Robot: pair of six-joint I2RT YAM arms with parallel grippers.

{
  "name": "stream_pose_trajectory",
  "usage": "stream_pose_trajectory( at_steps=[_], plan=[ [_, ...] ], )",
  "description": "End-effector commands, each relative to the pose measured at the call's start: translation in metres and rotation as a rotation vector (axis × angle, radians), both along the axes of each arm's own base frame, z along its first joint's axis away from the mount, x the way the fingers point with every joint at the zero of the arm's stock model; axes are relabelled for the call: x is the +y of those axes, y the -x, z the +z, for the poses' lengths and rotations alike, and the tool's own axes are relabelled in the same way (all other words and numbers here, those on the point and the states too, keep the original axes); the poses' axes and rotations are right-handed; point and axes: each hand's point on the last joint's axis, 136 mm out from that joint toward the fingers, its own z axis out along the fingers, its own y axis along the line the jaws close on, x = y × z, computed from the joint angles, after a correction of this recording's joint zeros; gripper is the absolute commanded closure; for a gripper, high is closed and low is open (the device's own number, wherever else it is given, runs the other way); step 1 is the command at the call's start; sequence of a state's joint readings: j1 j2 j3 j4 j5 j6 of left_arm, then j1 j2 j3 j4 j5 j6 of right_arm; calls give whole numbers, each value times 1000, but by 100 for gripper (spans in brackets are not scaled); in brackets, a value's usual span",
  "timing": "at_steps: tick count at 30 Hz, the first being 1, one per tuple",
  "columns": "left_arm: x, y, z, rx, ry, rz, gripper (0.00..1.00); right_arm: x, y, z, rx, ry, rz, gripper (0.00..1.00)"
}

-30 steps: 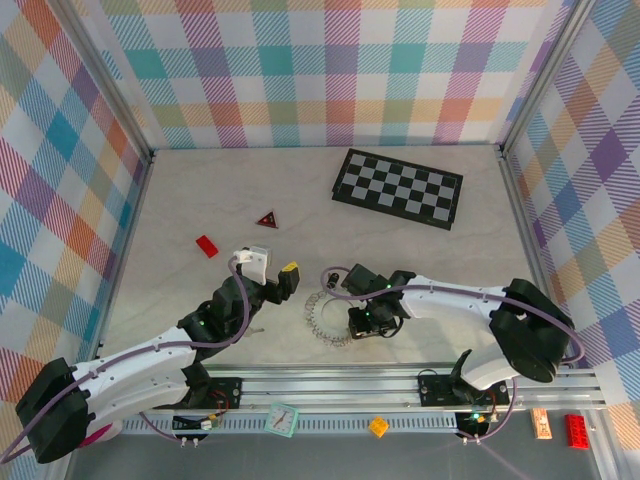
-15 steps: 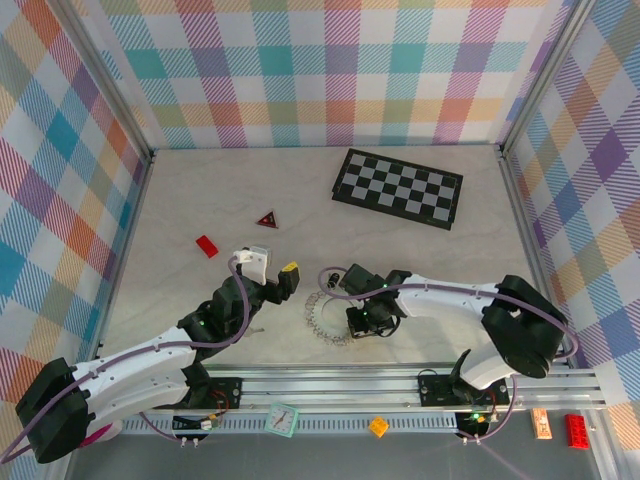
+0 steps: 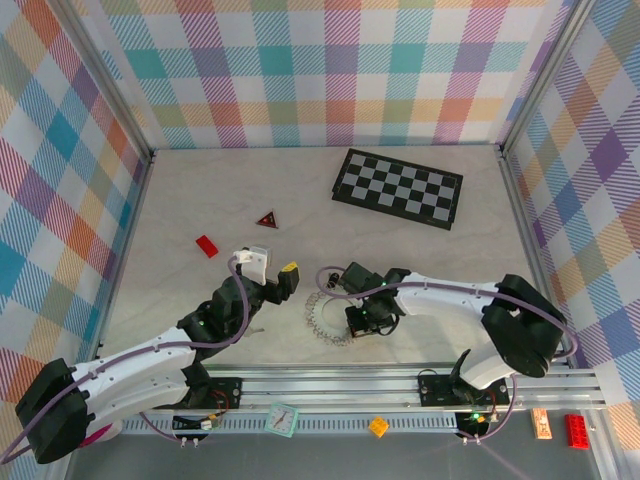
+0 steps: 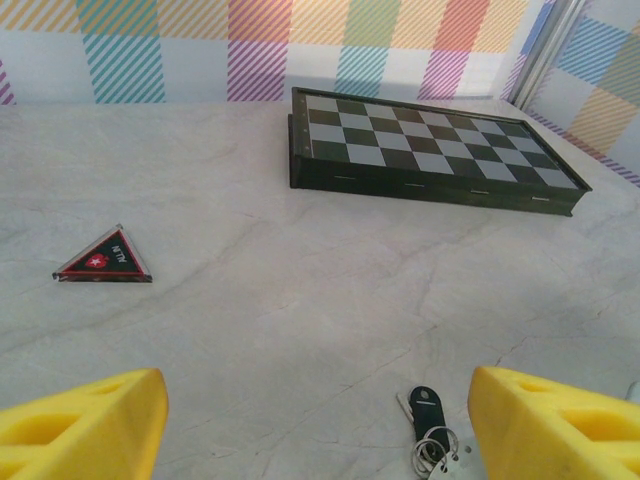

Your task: Put the keys on the keyring

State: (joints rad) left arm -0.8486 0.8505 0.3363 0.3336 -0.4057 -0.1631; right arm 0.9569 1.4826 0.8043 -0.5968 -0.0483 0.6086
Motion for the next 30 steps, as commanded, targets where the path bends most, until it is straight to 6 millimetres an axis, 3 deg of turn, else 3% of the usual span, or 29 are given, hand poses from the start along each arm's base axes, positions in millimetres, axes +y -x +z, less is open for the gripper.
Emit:
stream_pose_trajectory(
  at_steps=[1,12,18,22,30],
  plan=[
    [4,-1,11,-31,-21,4,22,11,-7,28,-86,-76,95,100],
    [0,9,37,-98,-127,-104,25,51,-35,98,-460,-315,427,100],
    [-9,9,16,-39,-157,-219,35,65,-59,131,-637,-427,506,100],
    [-25,14,12,-38,-124,-336,40,69,-70,146,-720,-516,551,100],
    [-60,24,-2,-31,-179,-586,52,75,-69,163,-790,-633,696,100]
  ],
)
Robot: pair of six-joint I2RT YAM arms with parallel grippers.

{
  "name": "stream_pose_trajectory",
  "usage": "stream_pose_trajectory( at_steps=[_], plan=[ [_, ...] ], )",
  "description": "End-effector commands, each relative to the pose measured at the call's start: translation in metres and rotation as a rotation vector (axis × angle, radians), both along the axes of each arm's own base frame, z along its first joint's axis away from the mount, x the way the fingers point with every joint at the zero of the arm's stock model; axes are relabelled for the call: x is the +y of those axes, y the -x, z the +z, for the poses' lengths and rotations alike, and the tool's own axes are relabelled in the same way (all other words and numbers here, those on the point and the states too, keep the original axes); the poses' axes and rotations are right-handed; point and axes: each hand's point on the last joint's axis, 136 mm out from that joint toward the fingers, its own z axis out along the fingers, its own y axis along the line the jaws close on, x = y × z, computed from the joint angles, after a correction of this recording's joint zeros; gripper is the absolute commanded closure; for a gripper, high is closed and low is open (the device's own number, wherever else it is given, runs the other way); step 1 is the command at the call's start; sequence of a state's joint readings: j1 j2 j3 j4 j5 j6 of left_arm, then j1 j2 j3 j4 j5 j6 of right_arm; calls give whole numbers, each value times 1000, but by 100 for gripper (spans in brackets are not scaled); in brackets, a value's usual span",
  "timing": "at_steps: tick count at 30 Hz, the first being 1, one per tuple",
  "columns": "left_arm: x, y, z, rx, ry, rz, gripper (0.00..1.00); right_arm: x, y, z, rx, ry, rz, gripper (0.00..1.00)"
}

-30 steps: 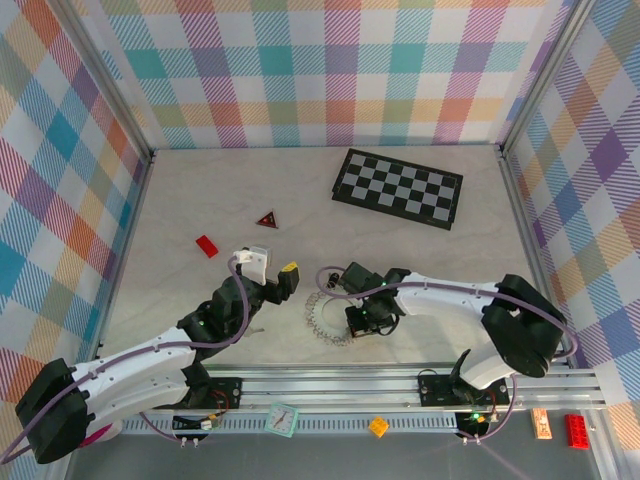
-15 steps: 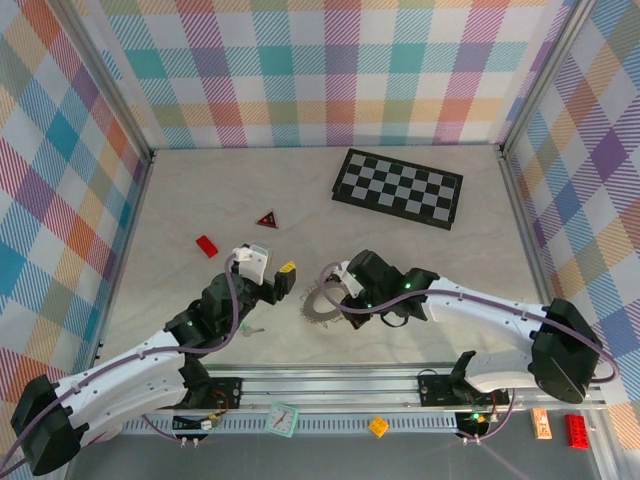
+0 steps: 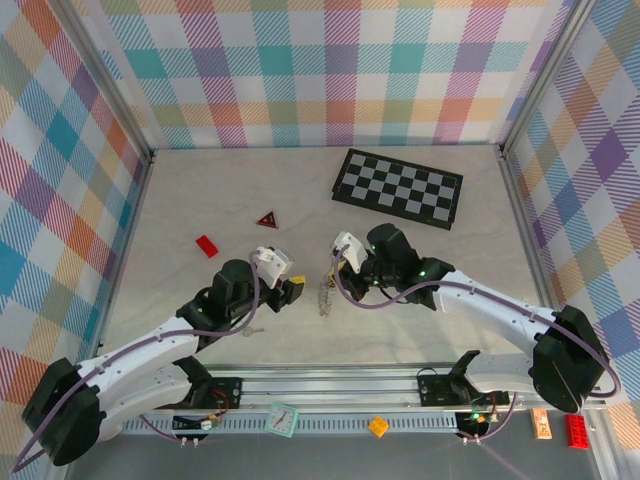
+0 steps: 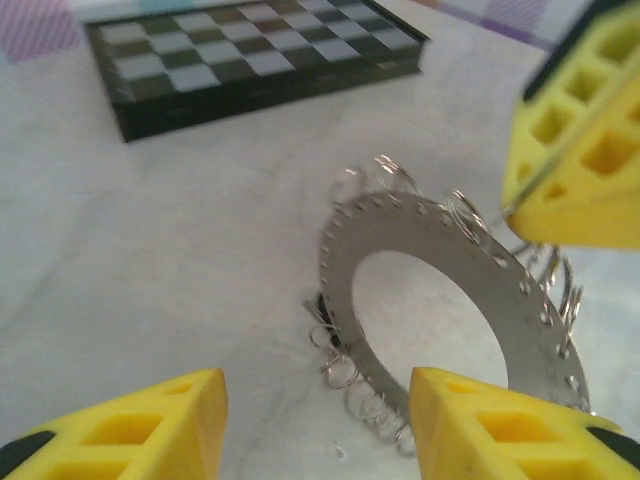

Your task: Put the keys on the keyring

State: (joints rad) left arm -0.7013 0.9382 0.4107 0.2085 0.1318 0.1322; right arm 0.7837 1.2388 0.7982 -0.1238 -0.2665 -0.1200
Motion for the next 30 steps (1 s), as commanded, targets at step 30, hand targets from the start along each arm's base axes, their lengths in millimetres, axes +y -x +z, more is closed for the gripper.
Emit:
stream_pose_trajectory(
  at_steps=[30],
  plan=[
    [-49,43,18,-102,113,-453,69,24,46,35,-72,-163,407,100]
  ],
)
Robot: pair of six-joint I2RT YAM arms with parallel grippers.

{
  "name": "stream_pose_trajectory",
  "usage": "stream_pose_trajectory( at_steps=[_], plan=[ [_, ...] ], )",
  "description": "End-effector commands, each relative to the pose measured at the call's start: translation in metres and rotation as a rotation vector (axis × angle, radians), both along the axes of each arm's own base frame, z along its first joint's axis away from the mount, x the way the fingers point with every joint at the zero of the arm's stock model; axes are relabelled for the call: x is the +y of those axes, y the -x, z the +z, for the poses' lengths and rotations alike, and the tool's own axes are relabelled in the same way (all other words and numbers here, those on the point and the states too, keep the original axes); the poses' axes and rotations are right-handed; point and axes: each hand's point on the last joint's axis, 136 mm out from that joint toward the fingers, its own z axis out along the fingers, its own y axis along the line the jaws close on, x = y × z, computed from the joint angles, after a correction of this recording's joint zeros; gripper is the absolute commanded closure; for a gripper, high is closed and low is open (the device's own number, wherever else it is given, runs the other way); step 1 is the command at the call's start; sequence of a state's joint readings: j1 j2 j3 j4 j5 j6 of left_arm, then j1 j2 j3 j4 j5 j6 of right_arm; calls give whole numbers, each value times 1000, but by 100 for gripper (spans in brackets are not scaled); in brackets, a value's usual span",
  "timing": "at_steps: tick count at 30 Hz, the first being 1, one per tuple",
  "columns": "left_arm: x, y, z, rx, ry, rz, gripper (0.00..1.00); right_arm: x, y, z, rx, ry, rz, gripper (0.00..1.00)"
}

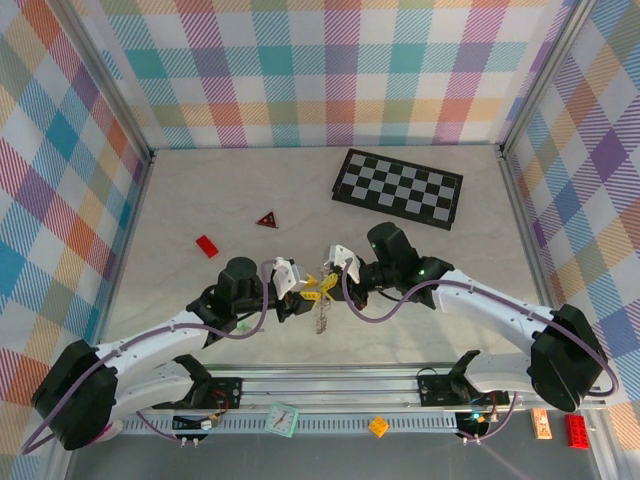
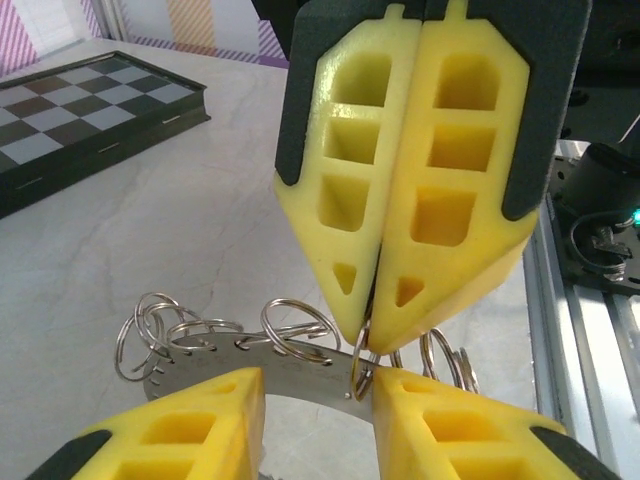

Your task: Put the keys on the keyring

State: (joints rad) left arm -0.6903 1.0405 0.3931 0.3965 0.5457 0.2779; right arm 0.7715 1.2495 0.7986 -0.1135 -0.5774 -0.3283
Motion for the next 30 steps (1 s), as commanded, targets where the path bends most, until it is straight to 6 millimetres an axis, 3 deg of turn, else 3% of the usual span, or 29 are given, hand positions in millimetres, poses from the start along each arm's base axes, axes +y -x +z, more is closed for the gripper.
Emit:
stream_pose_trajectory(
  at_steps=[1,7,18,24,25,28,30],
  plan=[
    [-4,0,8,-20,28,-34,70,7,5,19,-13,-61,68,100],
    [-8,2,10,-12,26,-65,83,9,7,15,2,-52,83,100],
    [-7,6,23,-50,51,-78,84,11,10,4,24,-14,99,100],
    [-6,7,24,-48,38,-84,98,9,7,5,16,-2,76,100],
    [-5,7,25,-51,33,-79,100,7,5,7,5,1,57,97],
    [0,5,29,-65,14,-51,100,-1,-2,12,-26,27,-17,70],
    [4,4,31,-82,-7,-31,100,-13,-8,15,-67,51,-87,64]
  ],
)
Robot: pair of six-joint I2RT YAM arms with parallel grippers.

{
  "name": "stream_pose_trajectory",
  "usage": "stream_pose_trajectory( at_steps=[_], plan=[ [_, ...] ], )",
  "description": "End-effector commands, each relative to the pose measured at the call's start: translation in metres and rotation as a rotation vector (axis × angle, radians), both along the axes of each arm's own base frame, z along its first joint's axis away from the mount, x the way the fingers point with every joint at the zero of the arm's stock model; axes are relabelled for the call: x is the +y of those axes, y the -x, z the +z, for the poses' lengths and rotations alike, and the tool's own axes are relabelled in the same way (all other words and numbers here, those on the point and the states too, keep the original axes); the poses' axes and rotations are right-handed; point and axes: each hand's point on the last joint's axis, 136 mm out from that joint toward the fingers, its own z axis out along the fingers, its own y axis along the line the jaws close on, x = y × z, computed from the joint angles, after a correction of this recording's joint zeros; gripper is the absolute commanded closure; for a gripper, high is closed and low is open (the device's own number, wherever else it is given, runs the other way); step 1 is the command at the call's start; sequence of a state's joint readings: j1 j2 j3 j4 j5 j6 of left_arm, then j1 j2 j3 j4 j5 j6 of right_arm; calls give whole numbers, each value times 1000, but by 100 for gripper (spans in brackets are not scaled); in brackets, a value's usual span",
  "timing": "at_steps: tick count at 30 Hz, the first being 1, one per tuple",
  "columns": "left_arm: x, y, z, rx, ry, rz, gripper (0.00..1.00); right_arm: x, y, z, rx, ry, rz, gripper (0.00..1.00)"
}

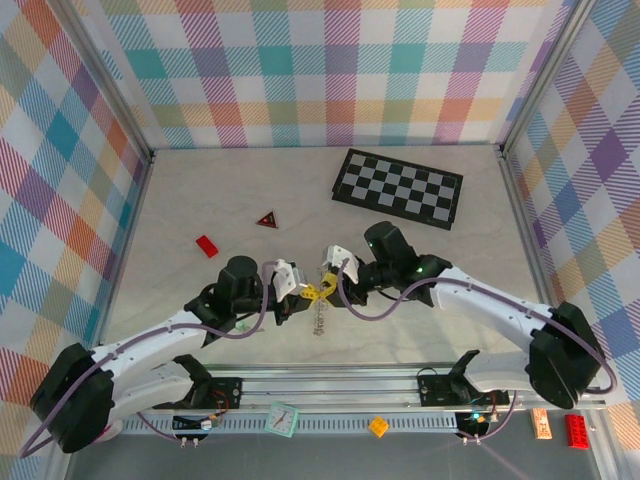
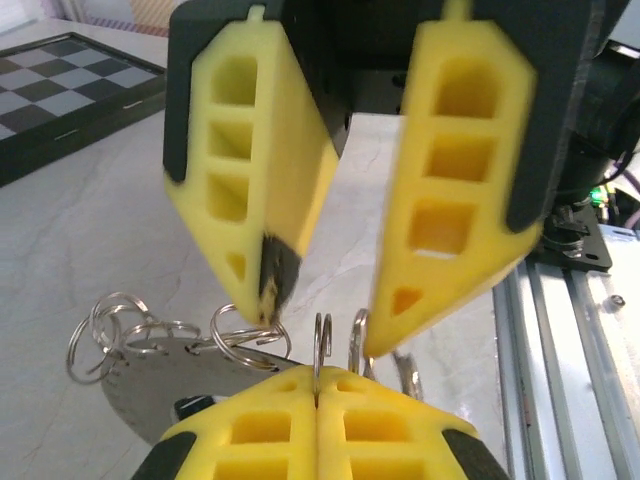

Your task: Put the keys on the keyring

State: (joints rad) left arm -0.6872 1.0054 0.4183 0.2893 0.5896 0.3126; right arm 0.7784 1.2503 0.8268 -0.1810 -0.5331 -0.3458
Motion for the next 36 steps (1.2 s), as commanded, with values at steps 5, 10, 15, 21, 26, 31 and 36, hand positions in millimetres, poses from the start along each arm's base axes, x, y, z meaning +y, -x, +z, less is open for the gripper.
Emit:
stream_pose_trajectory(
  at_steps=[5,10,15,21,26,31,36],
  plan=[
    [8,-5,33,-193,-44,32,100,-34,-6,23,-251,4,-118,60],
    [7,1,34,-293,-112,6,100,-32,1,25,-343,-12,-38,62],
    [8,1,39,-319,-151,8,100,-18,2,31,-355,-36,14,69],
    [6,3,42,-337,-160,-5,100,-7,5,22,-350,-32,55,73],
    [5,4,43,-344,-156,-11,100,-3,12,13,-355,-9,99,61],
    [4,5,42,-343,-157,-17,100,-1,17,11,-379,7,128,57],
    [4,5,41,-339,-159,-19,100,-3,16,17,-418,8,133,52]
  ],
)
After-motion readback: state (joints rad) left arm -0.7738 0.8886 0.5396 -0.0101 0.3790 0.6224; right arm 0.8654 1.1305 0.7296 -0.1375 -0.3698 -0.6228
